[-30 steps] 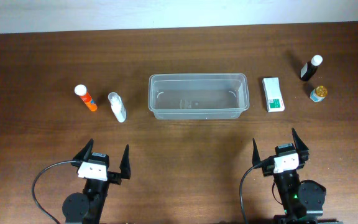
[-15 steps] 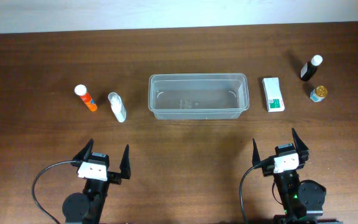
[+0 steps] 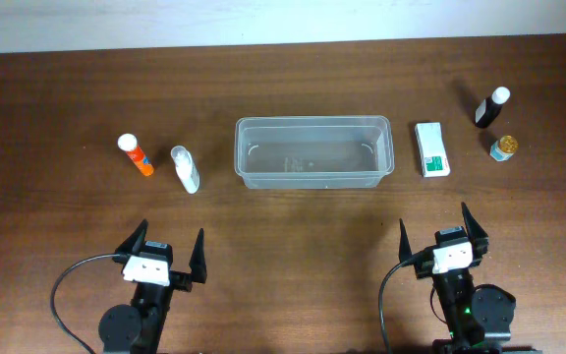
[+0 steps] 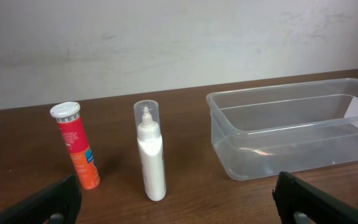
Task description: Pack container
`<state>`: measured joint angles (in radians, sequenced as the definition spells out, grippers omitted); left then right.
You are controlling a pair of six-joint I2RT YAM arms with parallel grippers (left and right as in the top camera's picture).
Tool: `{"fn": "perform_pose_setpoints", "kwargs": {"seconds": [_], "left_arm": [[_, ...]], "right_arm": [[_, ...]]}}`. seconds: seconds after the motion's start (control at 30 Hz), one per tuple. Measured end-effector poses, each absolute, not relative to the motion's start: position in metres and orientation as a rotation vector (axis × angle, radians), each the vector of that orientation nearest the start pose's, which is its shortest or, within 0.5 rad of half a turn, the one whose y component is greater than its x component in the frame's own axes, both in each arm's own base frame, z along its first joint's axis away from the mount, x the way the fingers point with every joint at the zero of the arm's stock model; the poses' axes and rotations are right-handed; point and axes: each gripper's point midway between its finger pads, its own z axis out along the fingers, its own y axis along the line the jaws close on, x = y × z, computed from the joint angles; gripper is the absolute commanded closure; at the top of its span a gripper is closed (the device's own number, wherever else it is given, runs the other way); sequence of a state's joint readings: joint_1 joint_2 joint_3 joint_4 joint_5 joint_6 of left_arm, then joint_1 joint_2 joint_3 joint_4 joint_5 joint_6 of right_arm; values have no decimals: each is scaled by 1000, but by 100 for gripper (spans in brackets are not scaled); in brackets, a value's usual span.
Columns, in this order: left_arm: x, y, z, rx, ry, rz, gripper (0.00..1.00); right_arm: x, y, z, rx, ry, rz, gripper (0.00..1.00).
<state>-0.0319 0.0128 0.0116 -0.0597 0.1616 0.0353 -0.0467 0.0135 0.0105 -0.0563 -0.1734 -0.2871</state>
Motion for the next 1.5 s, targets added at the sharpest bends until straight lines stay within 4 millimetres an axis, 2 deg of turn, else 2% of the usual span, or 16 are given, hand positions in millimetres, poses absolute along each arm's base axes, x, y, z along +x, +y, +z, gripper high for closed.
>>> {"fn": "perform_pose_setpoints", "kwargs": {"seconds": [0.2, 0.37, 0.47, 0.53, 0.7, 0.77, 0.87, 1.03, 1.2, 1.37, 1.5], "left_arm": [[243, -35, 162, 179, 1623, -129, 1], [243, -35, 162, 179, 1623, -129, 0], [243, -35, 162, 179, 1623, -129, 1], [243, -35, 162, 179, 1623, -129, 1], [243, -35, 162, 179, 1623, -129, 1], [243, -35, 162, 179, 1623, -129, 1], [243, -35, 162, 179, 1622, -129, 1], [243, -35, 162, 179, 1622, -129, 1], [243, -35, 162, 179, 1622, -129, 1], [243, -35, 162, 179, 1622, -129, 1], [243, -35, 162, 179, 1622, -129, 1]], "right_arm": [[245, 25, 168, -322, 1571, -54, 2], [235, 48, 220, -396, 1337, 29, 2], [229, 53, 238, -424, 1284, 44, 1], [227, 51, 250, -414, 1297, 32, 1], [227, 26, 308, -309, 1382, -82, 1], [235, 16, 329, -274, 1455, -119, 1], [258, 6, 344, -258, 1611, -151, 2], [310, -11, 332, -247, 2008, -152, 2], [342, -25, 313, -239, 2392, -91, 2], [370, -29, 302, -247, 2557, -48, 2], [389, -31, 278, -250, 2624, -27, 2]]}}
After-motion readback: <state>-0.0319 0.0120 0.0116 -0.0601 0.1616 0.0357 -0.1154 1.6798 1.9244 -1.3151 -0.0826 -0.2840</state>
